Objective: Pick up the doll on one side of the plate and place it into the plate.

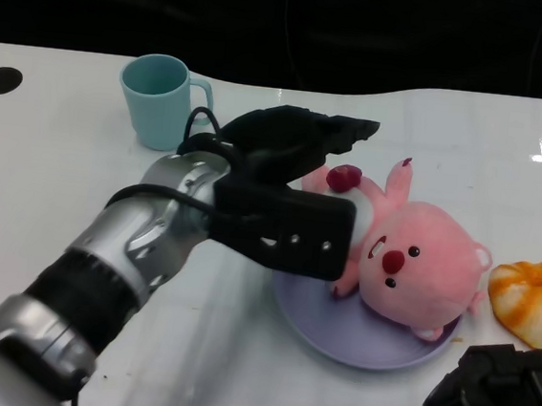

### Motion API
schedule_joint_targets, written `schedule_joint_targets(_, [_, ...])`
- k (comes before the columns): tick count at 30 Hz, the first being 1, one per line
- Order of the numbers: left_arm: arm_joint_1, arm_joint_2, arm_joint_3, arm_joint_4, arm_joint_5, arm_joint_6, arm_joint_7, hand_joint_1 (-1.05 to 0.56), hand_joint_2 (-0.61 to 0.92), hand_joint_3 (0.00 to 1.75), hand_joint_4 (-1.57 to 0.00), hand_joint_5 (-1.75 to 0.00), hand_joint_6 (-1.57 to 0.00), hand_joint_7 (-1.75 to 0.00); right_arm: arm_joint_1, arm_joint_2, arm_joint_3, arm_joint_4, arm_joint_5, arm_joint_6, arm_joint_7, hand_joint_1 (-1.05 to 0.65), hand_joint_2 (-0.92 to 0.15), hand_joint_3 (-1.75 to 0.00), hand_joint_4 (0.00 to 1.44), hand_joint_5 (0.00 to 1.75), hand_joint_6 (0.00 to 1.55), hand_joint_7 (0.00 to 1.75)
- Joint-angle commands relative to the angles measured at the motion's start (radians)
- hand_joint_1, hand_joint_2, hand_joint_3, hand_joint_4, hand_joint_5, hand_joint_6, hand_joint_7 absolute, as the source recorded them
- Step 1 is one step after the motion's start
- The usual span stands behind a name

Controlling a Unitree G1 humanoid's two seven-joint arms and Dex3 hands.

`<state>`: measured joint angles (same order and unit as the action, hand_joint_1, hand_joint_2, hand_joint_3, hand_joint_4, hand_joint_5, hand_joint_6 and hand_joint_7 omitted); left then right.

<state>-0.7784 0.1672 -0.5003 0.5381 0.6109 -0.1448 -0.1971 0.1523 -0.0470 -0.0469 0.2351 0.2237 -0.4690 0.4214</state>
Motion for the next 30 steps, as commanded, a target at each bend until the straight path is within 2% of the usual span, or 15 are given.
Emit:
schedule_joint_targets(1, [0.063, 0.062, 0.038, -0.106, -0.029, -0.009, -0.033, -0.99, 0.92, 0.46, -0.05, -0.18, -0.12, -0.02, -0.002, -0.016, -0.013, 0.007, 0.008, -0.012, 0.003, -0.98, -0.92, -0.23, 1.28, 1.16, 1.35, 0.60])
schedule_joint_targets(4, [0.113, 0.096, 0.062, -0.172, -0.051, -0.025, -0.042, -0.96, 0.92, 0.43, -0.05, -0.19, -0.12, -0.02, 0.000, -0.016, -0.013, 0.001, 0.007, -0.002, 0.000, -0.98, -0.92, -0.23, 1.28, 1.15, 1.36, 0.60])
schedule_joint_targets(10, [0.220, 0.154, 0.124, -0.265, -0.105, -0.097, -0.028, -0.78, 0.92, 0.28, -0.11, -0.26, -0.20, -0.04, 0.000, -0.019, -0.013, -0.001, 0.007, -0.001, 0.000, -0.99, -0.92, -0.23, 1.28, 1.15, 1.36, 0.61])
schedule_joint_targets(12, [0.267, 0.166, 0.151, -0.292, -0.123, -0.122, -0.013, -0.54, 0.92, 0.11, -0.28, -0.33, -0.36, -0.06, 0.001, -0.020, -0.014, -0.004, 0.013, 0.003, 0.005, -0.98, -0.92, -0.23, 1.28, 1.15, 1.36, 0.61])
schedule_joint_targets(15, [0.316, 0.172, 0.188, -0.318, -0.198, -0.136, -0.053, -0.34, 0.92, 0.05, -0.42, -0.37, -0.50, -0.08, 0.001, -0.023, -0.016, -0.002, 0.011, -0.001, 0.007, -0.99, -0.92, -0.24, 1.28, 1.15, 1.35, 0.61])
schedule_joint_targets(18, [0.359, 0.182, 0.222, -0.321, -0.275, -0.171, -0.083, -0.28, 0.92, 0.07, -0.54, -0.43, -0.62, -0.12, 0.002, -0.024, -0.017, 0.000, 0.011, -0.006, 0.010, -0.99, -0.92, -0.23, 1.28, 1.15, 1.35, 0.62])
schedule_joint_targets(20, [0.403, 0.184, 0.255, -0.326, -0.329, -0.206, -0.083, -0.22, 0.91, 0.07, -0.63, -0.55, -0.74, -0.12, 0.004, -0.022, -0.016, -0.002, 0.007, -0.005, 0.006, -0.99, -0.92, -0.23, 1.28, 1.14, 1.34, 0.62])
schedule_joint_targets(21, [0.419, 0.183, 0.267, -0.331, -0.348, -0.212, -0.086, -0.19, 0.91, 0.07, -0.66, -0.68, -0.82, -0.13, 0.005, -0.021, -0.015, -0.004, 0.005, -0.004, 0.004, -0.99, -0.92, -0.23, 1.28, 1.14, 1.35, 0.62])
schedule_joint_targets(23, [0.456, 0.173, 0.291, -0.346, -0.392, -0.222, -0.087, -0.17, 0.91, 0.08, -0.66, -0.77, -0.86, -0.12, 0.005, -0.020, -0.015, -0.006, 0.008, -0.001, 0.005, -0.99, -0.92, -0.23, 1.28, 1.14, 1.35, 0.63])
schedule_joint_targets(24, [0.475, 0.167, 0.302, -0.355, -0.415, -0.227, -0.086, -0.11, 0.89, 0.16, -0.70, -0.96, -0.95, -0.17, 0.005, -0.019, -0.015, -0.007, 0.012, 0.001, 0.007, -0.99, -0.92, -0.23, 1.28, 1.14, 1.35, 0.63])
schedule_joint_targets(25, [0.501, 0.158, 0.316, -0.362, -0.450, -0.238, -0.088, -0.08, 0.82, 0.31, -0.70, -1.04, -0.97, -0.20, 0.005, -0.018, -0.015, -0.007, 0.016, 0.004, 0.008, -0.99, -0.92, -0.23, 1.28, 1.14, 1.35, 0.63])
schedule_joint_targets(26, [0.528, 0.149, 0.330, -0.371, -0.490, -0.249, -0.093, -0.06, 0.72, 0.54, -0.73, -1.09, -1.00, -0.26, 0.004, -0.018, -0.016, -0.005, 0.016, 0.002, 0.008, -0.99, -0.91, -0.23, 1.29, 1.14, 1.35, 0.63])
schedule_joint_targets(27, [0.547, 0.142, 0.339, -0.378, -0.517, -0.254, -0.099, -0.06, 0.62, 0.79, -0.78, -1.16, -1.01, -0.41, 0.002, -0.018, -0.016, -0.002, 0.013, -0.001, 0.007, -0.99, -0.92, -0.23, 1.29, 1.14, 1.35, 0.63])
schedule_joint_targets(29, [0.579, 0.133, 0.353, -0.387, -0.556, -0.267, -0.107, -0.07, 0.56, 0.96, -0.83, -1.24, -0.94, -0.71, 0.001, -0.018, -0.016, 0.000, 0.011, -0.004, 0.006, -0.99, -0.92, -0.24, 1.29, 1.15, 1.35, 0.63])
schedule_joint_targets(30, [0.586, 0.131, 0.356, -0.389, -0.563, -0.270, -0.110, -0.07, 0.55, 0.99, -0.85, -1.26, -0.92, -0.80, 0.001, -0.018, -0.016, 0.000, 0.010, -0.004, 0.006, -0.99, -0.92, -0.24, 1.29, 1.15, 1.35, 0.63])
